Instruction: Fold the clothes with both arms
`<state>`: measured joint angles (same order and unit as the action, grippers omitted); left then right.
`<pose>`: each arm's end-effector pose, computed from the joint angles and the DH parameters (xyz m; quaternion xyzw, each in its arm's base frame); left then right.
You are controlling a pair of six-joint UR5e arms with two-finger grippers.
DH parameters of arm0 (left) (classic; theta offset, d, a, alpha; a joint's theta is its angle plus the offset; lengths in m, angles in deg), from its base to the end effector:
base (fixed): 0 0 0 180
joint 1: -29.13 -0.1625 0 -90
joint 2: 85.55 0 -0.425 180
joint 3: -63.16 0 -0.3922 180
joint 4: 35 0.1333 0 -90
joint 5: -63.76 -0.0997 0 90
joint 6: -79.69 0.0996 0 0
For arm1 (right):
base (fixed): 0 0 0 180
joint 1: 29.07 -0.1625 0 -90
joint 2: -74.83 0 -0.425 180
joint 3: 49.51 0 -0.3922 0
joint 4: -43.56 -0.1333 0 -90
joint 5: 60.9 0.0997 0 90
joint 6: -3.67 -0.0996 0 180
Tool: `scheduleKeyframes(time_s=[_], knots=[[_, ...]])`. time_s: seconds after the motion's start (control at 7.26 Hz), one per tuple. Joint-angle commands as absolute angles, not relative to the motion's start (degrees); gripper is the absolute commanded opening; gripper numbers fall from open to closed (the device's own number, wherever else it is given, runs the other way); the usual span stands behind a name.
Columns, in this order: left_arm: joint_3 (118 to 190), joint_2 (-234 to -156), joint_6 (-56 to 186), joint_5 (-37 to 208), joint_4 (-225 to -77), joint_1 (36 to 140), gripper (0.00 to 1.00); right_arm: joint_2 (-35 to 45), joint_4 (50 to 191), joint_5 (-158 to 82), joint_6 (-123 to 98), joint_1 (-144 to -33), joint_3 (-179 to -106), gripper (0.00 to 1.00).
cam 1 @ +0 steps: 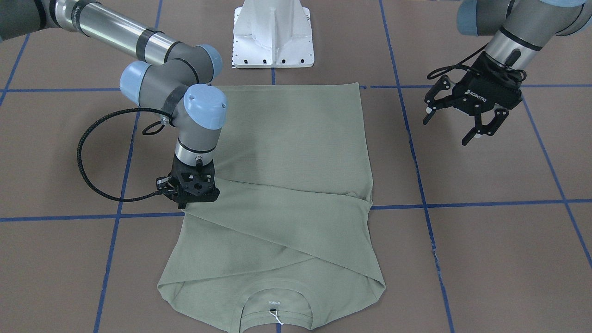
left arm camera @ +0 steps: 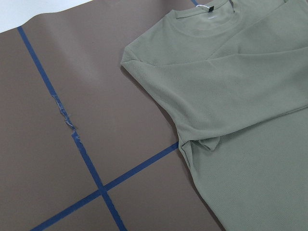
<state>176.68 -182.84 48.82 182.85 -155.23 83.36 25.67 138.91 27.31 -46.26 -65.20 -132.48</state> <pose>0.2323 -0.4676 0.3381 0.2919 0.4508 0.1631 0.8276 -0.5164 -0.5458 0.3058 0.1636 -0.1841 -0.0295 0.9688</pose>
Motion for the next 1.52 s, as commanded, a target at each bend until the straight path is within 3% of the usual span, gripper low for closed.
scheduleKeyframes(time_s=[0.0, 0.14, 0.28, 0.55, 0.83, 1.24, 1.38], knots=[[176.71, -182.84, 47.88, 182.85, -155.23, 83.36, 1.00, 24.83, 131.08, 28.12, -47.38, -66.06, -132.83, 1.00], [177.06, -183.11, 42.04, 182.41, -155.32, 83.01, 1.00, 22.56, 124.66, 32.40, -54.79, -66.42, -133.27, 1.00], [177.58, -183.37, 39.02, 182.23, -155.32, 82.92, 1.00, 20.01, 123.12, 37.66, -57.82, -67.55, -138.32, 1.00], [177.85, -181.98, 30.25, 181.97, -158.80, 82.05, 1.00, 7.75, 122.75, 40.60, -66.92, -66.78, -157.08, 1.00], [177.94, -173.84, 16.22, 174.98, -174.48, 75.67, 1.00, -2.20, 119.52, 40.53, -82.48, -62.14, -170.13, 1.00], [181.54, -169.14, -0.23, 159.53, -176.76, 58.73, 1.00, -16.71, 106.95, 23.99, -96.90, -47.32, -177.20, 1.00], [181.46, -169.13, -7.17, 152.16, -176.33, 51.00, 1.00, -18.06, 106.93, 16.69, -102.88, -42.21, -177.91, 1.00]])
